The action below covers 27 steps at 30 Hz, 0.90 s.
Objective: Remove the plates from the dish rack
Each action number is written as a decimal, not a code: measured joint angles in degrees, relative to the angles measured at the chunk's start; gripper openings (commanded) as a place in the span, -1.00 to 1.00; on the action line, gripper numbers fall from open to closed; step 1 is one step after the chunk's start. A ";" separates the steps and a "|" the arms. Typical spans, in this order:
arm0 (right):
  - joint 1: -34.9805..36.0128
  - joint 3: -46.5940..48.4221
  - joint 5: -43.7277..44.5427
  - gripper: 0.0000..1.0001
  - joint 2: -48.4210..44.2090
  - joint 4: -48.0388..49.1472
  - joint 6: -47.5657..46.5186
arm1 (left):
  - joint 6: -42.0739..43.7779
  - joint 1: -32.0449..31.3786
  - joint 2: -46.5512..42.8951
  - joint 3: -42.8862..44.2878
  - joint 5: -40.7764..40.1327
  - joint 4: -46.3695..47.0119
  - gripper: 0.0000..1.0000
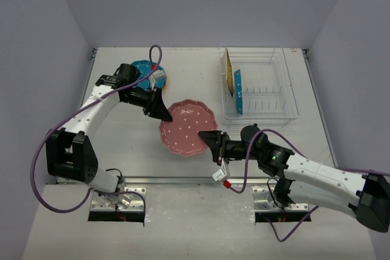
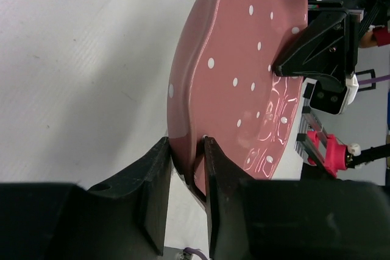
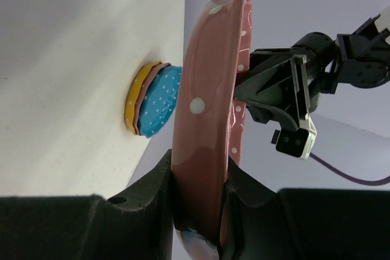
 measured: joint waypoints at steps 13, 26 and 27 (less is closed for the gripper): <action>0.20 -0.86 1.90 0.42 -0.93 6.26 -0.46 | 5.47 2.96 2.26 0.15 4.26 -3.67 -1.00; 0.20 -0.86 6.14 0.97 -0.47 10.77 -0.38 | 14.34 13.90 8.33 1.97 6.54 -10.93 -1.00; 0.20 -0.86 6.52 0.97 -0.46 10.85 -0.23 | 14.11 14.90 8.55 2.45 6.25 -10.60 -1.00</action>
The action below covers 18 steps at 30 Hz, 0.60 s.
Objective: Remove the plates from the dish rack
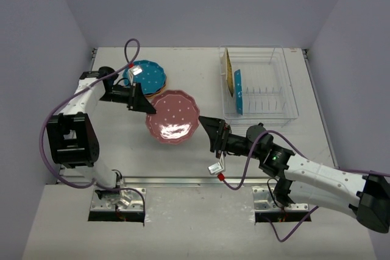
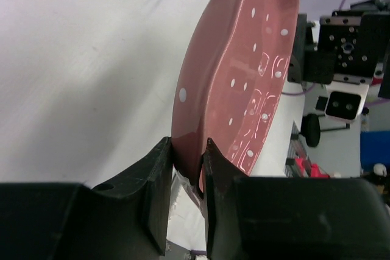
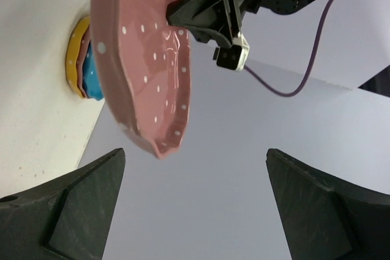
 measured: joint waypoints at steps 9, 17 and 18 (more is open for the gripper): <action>0.00 0.00 4.54 0.98 -0.68 -0.64 2.23 | -20.38 12.30 0.77 3.14 -4.74 20.05 -1.00; 0.00 3.52 11.89 0.98 -0.72 -6.37 11.26 | -36.44 13.29 7.74 11.10 -17.68 32.48 -1.00; 0.00 4.72 13.13 0.98 -0.70 -7.50 13.29 | -37.50 13.30 8.73 11.93 -19.31 33.26 -1.00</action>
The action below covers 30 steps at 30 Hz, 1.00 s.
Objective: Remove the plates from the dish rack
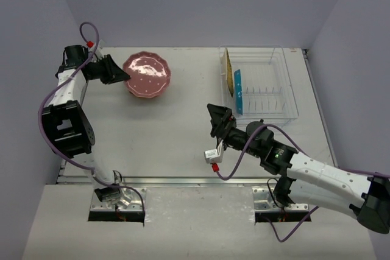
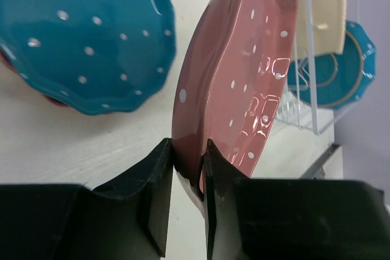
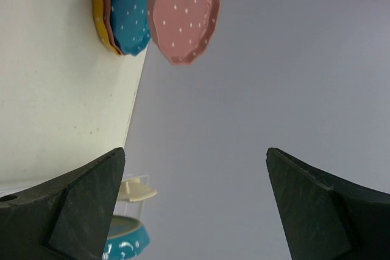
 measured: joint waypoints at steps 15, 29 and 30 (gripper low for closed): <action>-1.71 9.24 14.92 0.98 -2.98 -14.98 32.64 | -7.96 0.22 11.99 6.53 -12.21 7.15 -1.00; -8.00 23.56 16.01 0.97 1.55 -25.22 54.25 | -9.33 -0.97 15.29 7.23 -16.02 8.50 -0.04; -9.09 24.61 15.86 0.98 1.80 -26.57 56.28 | -8.69 -1.30 15.28 7.33 -16.46 8.76 0.06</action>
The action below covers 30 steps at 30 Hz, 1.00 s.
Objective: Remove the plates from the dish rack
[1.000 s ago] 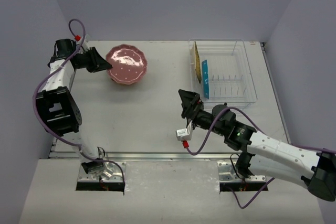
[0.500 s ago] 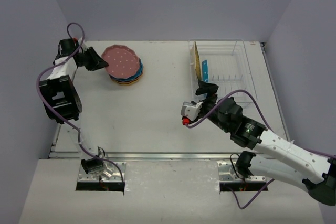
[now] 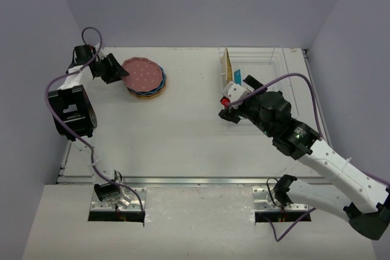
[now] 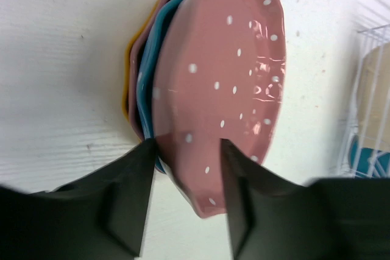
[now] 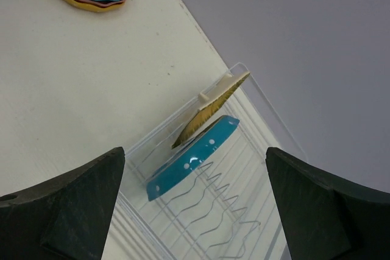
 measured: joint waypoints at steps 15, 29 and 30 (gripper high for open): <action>-20.56 14.28 -10.98 0.69 9.95 -15.26 31.40 | 6.12 -2.70 -14.85 -5.53 -18.14 1.20 0.74; -31.43 22.21 -19.62 0.75 29.12 -23.16 41.16 | 17.12 -11.47 -45.41 -18.43 -25.12 4.62 0.79; -31.43 22.71 -19.65 0.75 30.21 -23.23 41.20 | 17.60 -11.44 -45.94 -18.47 -25.35 4.65 0.79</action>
